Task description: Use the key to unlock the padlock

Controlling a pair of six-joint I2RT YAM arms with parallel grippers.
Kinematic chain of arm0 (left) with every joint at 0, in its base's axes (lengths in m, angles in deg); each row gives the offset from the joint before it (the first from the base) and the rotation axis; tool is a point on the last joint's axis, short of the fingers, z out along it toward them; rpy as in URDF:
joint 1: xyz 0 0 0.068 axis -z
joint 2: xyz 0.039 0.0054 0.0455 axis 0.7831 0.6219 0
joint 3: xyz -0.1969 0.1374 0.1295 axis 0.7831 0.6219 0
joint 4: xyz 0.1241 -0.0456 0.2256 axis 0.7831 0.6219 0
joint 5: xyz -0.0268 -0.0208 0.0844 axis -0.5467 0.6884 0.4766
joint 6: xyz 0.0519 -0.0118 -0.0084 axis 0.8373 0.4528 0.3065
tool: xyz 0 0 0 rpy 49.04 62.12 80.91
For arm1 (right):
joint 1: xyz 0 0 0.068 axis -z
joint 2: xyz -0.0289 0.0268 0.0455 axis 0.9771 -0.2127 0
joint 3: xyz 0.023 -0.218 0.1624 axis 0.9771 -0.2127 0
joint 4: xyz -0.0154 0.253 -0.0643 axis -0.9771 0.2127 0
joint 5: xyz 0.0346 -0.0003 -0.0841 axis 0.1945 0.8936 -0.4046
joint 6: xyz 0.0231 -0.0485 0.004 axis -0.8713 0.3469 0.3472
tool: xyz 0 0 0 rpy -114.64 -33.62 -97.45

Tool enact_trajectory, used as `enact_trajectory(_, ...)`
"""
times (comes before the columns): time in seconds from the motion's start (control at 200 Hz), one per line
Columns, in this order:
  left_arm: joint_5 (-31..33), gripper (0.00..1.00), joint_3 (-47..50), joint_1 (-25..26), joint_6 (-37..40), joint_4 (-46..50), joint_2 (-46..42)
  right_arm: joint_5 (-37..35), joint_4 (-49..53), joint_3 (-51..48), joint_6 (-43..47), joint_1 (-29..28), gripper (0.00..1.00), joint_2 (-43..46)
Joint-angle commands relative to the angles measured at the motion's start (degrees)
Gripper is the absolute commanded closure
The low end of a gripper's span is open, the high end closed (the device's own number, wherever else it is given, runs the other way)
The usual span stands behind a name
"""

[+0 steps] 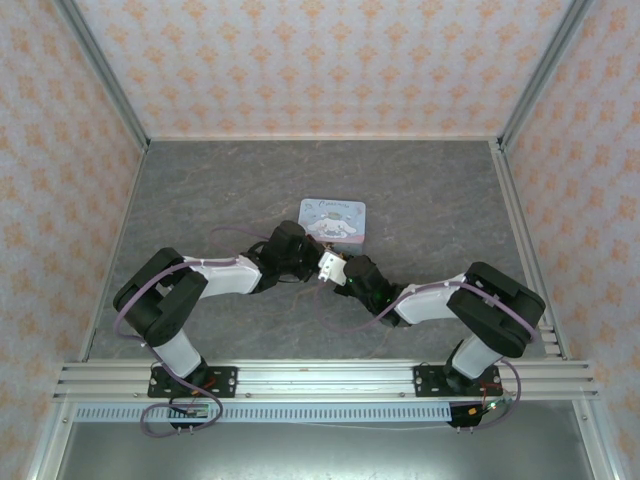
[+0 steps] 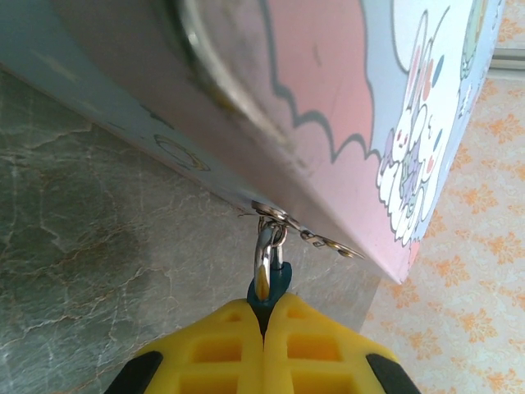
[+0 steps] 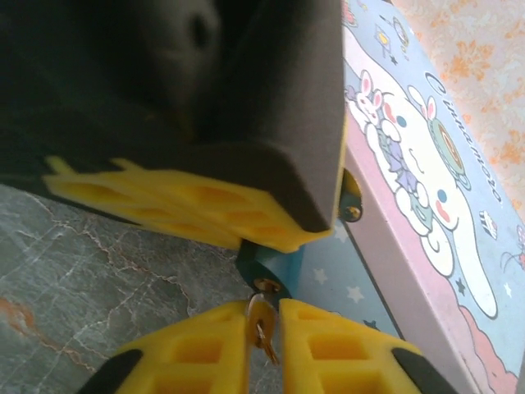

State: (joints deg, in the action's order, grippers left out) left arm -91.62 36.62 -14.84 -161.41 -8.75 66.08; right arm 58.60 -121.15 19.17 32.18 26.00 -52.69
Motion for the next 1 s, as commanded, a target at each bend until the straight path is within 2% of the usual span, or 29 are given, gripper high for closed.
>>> enact_trajectory(0.0, -0.7, 1.0, -1.2, 0.3, 0.2, -0.6, -1.2, 0.6, -2.2, 2.1, -2.8, -0.3, 0.94, 0.5)
enact_trajectory(0.105, -0.8, 1.0, -1.2, 0.3, 0.2, -0.6, -1.4, 1.4, -1.2, 2.2, -4.7, -0.3, 1.0, 0.9)
enact_trajectory(0.4, -0.6, 1.0, -0.7, 0.3, 0.2, -0.6, -1.4, 4.3, -0.8, 2.6, -11.7, -0.3, 1.0, 1.0)
enact_trajectory(0.616, -0.4, 1.0, -0.7, 0.3, 0.9, 0.1, -1.3, 7.3, -0.3, 2.3, -20.1, -0.1, 1.0, 0.1)
enact_trajectory(0.731, 0.0, 0.85, -0.5, 0.2, 1.4, 0.5, -1.0, 7.9, -0.2, 2.3, -25.0, 0.0, 1.0, -1.0)
enact_trajectory(0.996, 1.3, 0.65, 2.4, -1.0, 2.4, 1.2, -3.4, 9.4, -4.0, -0.2, -37.3, 0.5, 1.0, -2.2)
